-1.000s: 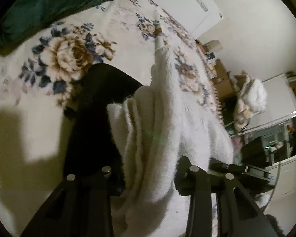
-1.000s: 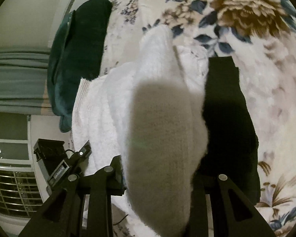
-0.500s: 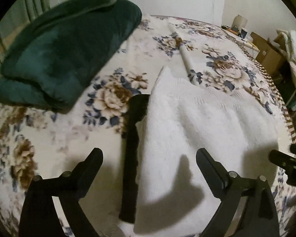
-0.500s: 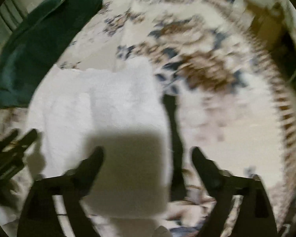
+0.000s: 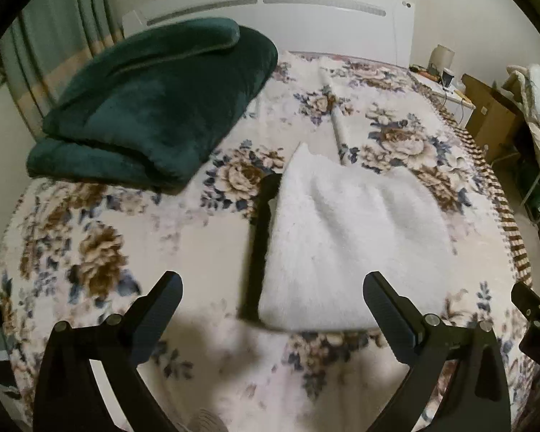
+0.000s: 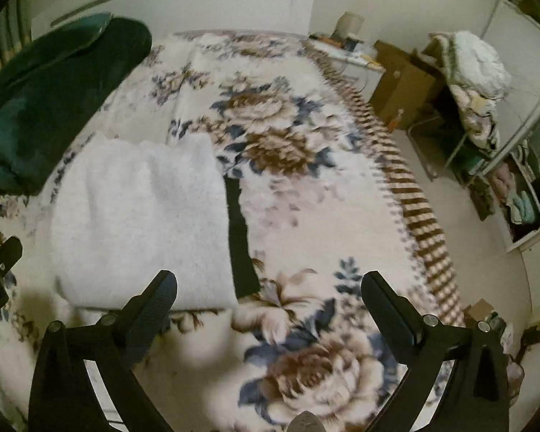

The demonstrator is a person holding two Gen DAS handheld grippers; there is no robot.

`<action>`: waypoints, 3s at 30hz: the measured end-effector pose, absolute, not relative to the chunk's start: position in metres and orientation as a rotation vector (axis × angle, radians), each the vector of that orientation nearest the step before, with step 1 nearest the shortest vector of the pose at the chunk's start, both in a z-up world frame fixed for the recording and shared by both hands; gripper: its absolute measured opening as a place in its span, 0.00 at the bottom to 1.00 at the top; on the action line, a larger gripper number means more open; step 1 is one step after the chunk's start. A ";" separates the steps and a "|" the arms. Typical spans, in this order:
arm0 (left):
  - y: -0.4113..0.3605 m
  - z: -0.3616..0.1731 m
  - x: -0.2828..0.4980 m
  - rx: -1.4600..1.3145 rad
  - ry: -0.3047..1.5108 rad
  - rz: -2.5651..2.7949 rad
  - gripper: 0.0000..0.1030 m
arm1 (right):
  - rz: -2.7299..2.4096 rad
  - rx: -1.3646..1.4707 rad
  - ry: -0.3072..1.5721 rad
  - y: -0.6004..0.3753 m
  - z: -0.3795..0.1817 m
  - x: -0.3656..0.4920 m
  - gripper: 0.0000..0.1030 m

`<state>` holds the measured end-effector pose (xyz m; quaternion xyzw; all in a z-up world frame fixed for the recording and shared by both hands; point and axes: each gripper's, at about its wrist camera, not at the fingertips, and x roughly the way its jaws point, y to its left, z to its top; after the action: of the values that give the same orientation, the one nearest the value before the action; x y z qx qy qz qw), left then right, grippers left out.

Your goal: Fold small clothes

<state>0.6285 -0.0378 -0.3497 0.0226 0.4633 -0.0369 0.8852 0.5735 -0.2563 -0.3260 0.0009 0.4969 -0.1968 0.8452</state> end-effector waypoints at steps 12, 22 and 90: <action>-0.038 -0.212 0.511 0.052 0.874 -0.112 1.00 | -0.449 -0.004 0.905 -0.228 -0.167 0.452 1.00; -0.030 -0.122 0.423 0.047 0.809 -0.125 1.00 | -0.416 0.001 0.795 -0.200 -0.035 0.336 1.00; -0.013 -0.004 0.312 0.036 0.753 -0.107 1.00 | -0.287 0.011 0.721 -0.175 0.129 0.201 1.00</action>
<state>0.3118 -0.0128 -0.0035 0.0178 0.3676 -0.0521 0.9284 0.2006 -0.1753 0.1287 0.0053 0.3514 -0.1398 0.9257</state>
